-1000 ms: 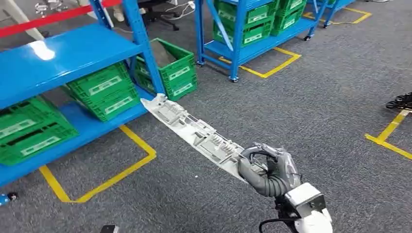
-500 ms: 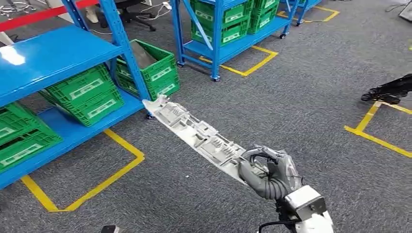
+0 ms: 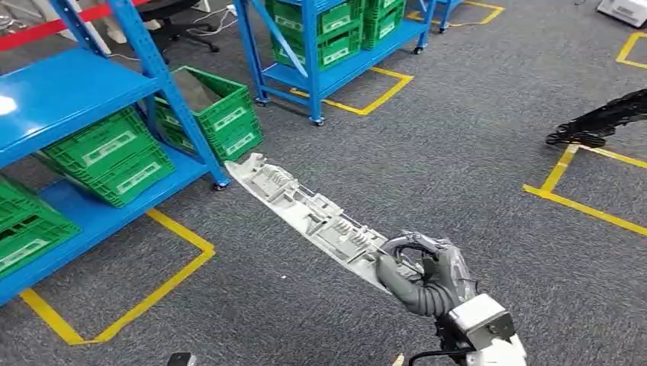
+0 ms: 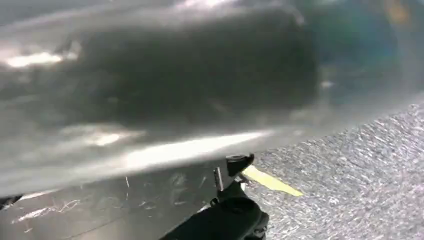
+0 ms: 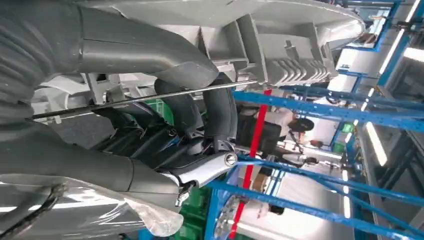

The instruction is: Take the parts from the cabinet and place them on the table.

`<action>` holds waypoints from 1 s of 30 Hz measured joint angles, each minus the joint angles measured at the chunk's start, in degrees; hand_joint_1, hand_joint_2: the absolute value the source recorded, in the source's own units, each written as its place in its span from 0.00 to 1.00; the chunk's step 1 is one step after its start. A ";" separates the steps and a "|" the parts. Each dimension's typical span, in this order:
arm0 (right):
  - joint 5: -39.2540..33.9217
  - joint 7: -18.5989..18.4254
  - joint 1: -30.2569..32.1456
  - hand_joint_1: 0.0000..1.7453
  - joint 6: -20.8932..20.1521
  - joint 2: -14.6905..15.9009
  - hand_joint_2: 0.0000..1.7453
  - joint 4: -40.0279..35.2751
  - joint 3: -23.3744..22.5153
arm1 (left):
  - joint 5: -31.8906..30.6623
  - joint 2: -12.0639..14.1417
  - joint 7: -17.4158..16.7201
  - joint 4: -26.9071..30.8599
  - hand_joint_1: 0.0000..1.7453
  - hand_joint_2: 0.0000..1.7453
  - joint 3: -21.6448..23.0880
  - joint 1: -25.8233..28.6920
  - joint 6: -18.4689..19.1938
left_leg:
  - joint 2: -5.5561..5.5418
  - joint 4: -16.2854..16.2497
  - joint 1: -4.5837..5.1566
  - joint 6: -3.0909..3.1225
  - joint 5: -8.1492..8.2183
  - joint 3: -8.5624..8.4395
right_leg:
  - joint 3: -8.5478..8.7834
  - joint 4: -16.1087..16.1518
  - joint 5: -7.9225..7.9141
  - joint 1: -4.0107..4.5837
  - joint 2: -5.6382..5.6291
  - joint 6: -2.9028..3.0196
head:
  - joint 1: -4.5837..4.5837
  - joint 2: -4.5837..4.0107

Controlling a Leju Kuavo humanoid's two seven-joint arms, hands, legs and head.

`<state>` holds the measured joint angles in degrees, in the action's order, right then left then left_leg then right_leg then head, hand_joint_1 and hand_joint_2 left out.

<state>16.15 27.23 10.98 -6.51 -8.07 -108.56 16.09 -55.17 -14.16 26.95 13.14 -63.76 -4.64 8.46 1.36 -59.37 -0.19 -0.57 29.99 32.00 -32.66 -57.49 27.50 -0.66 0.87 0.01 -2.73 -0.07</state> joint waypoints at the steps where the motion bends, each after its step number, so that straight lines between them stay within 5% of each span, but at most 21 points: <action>1: 0.02 0.00 0.00 1.00 -0.02 -0.02 1.00 0.00 0.00 | 0.00 0.00 0.00 0.00 0.00 0.00 0.00 0.01 0.00 | -0.46 -3.61 -0.05 -0.14 2.21 1.52 | -0.07 -0.01 -0.04 0.01 -0.20 0.38 | 0.11 0.00; 3: 0.02 0.02 0.01 1.00 -0.04 -0.04 1.00 0.00 0.00 | 0.00 0.04 -0.02 0.00 0.00 0.00 0.00 0.14 -0.04 | -0.72 -13.22 -0.06 -0.29 6.38 5.73 | -0.15 -0.03 -0.07 0.15 -0.78 0.51 | 0.11 0.00; 7: 0.02 0.02 0.01 1.00 -0.04 -0.04 1.00 0.00 0.00 | 0.00 0.04 -0.04 0.00 0.00 0.00 0.00 0.15 -0.04 | -0.73 -13.48 -0.06 -0.29 6.47 5.85 | -0.15 -0.03 -0.07 0.15 -0.80 0.51 | 0.09 0.00; 9: 0.07 -0.04 0.09 1.00 -0.04 -0.04 1.00 0.02 0.00 | 0.00 0.11 -0.15 0.00 0.00 0.00 0.00 0.25 -0.04 | -0.80 -16.97 -0.06 -0.20 6.88 7.52 | -0.13 -0.06 -0.08 0.22 -1.31 0.53 | 0.09 0.00; 10: 0.07 -0.07 0.11 1.00 -0.04 -0.04 1.00 0.02 0.00 | 0.00 0.15 -0.15 0.00 0.00 0.00 0.00 0.28 -0.04 | -0.82 -16.01 -0.06 -0.10 5.52 7.11 | -0.09 -0.08 -0.08 0.24 -1.67 0.53 | 0.09 0.00; 11: 0.07 -0.04 0.08 1.00 -0.07 -0.04 1.00 0.00 0.00 | -0.02 0.22 -0.17 0.00 0.00 0.00 0.00 0.23 -0.11 | -2.60 -0.05 -0.01 1.13 -2.69 0.09 | 0.14 -0.12 -0.08 0.27 -2.92 0.48 | 0.09 0.00; 16: 0.05 0.07 0.06 1.00 -0.04 -0.06 1.00 0.00 0.00 | -0.02 0.33 0.57 0.00 0.00 0.00 0.00 -0.01 -0.17 | -2.29 2.22 -0.29 1.84 -2.52 -0.33 | -0.80 -0.30 -0.35 0.49 -3.59 -1.23 | 0.02 0.00; 17: 0.04 0.11 0.14 1.00 -0.07 -0.04 1.00 0.00 0.00 | -0.02 0.33 0.66 0.00 0.00 0.00 0.00 -0.10 -0.17 | -1.96 2.42 -0.35 2.02 -2.68 -0.42 | -1.64 -1.35 0.56 0.40 -2.51 -1.46 | 0.00 0.00; 20: 0.02 0.22 0.06 1.00 -0.09 -0.04 1.00 0.00 0.00 | 0.00 0.30 0.89 0.00 0.00 0.00 0.00 -0.05 -0.09 | -1.24 2.41 -0.27 2.39 -2.68 -0.30 | -6.95 -13.29 6.81 0.10 -1.49 -2.08 | -0.37 0.00; 22: 0.04 0.22 0.14 1.00 -0.07 -0.04 1.00 0.02 0.00 | 0.02 0.41 0.96 0.00 0.00 0.00 0.00 0.01 -0.09 | -0.58 2.39 -0.26 2.38 -2.68 -0.29 | -9.22 -18.14 7.74 -0.03 -1.38 -2.45 | -0.39 0.00; 23: 0.07 0.22 0.15 1.00 -0.09 -0.04 1.00 0.02 0.00 | 0.04 0.41 1.01 0.00 0.00 0.00 0.00 -0.03 -0.09 | -0.38 2.37 -0.27 2.36 -2.67 -0.31 | -8.23 -16.27 6.13 -0.11 -1.27 -2.53 | -0.44 0.00; 25: 0.19 0.20 0.14 1.00 -0.04 -0.04 1.00 0.00 0.00 | 0.04 0.39 1.22 0.00 0.00 0.00 0.00 -0.11 0.06 | -0.09 2.30 -0.30 2.09 -2.49 -0.51 | -3.04 -6.42 1.27 -0.26 -0.52 -2.45 | -0.44 0.00; 26: 0.22 0.20 0.12 1.00 0.07 -0.04 1.00 0.00 0.00 | 0.04 0.39 1.40 0.00 0.00 0.00 0.00 -0.13 0.15 | -0.03 2.10 -0.19 1.79 -2.30 -0.57 | -0.50 -1.51 0.01 -0.26 0.86 -2.43 | -0.44 0.00; 27: 0.24 0.15 -0.04 1.00 0.18 -0.04 1.00 -0.04 -0.02 | 0.07 0.44 1.55 0.00 0.00 0.00 0.00 -0.15 0.31 | 0.10 1.74 0.31 1.43 -2.11 -0.34 | 0.55 -0.22 0.98 0.24 1.53 -2.28 | -0.53 0.00; 28: 0.24 0.15 0.05 1.00 0.22 -0.04 1.00 -0.24 -0.02 | 0.07 0.46 1.57 0.00 0.00 0.00 0.00 -0.14 0.48 | 0.19 1.65 0.32 1.20 -2.21 -0.24 | 0.36 -0.38 0.76 0.05 0.99 -1.61 | -0.26 0.00; 30: 0.28 0.04 0.38 1.00 0.31 -0.04 1.00 -0.50 -0.02 | 0.04 0.44 1.62 0.00 0.00 0.00 0.00 -0.15 0.83 | 0.79 1.71 0.24 0.97 -2.32 -0.34 | 0.08 -0.58 0.75 0.29 0.43 -1.18 | -0.35 0.00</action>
<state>16.44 27.28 11.36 -6.21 -8.11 -109.07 16.06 -55.12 -13.73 28.57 13.14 -63.76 -4.78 9.29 2.14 -57.66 0.05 0.40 27.67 31.66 -32.58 -58.07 28.26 -0.37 1.30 -1.17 -3.08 -0.07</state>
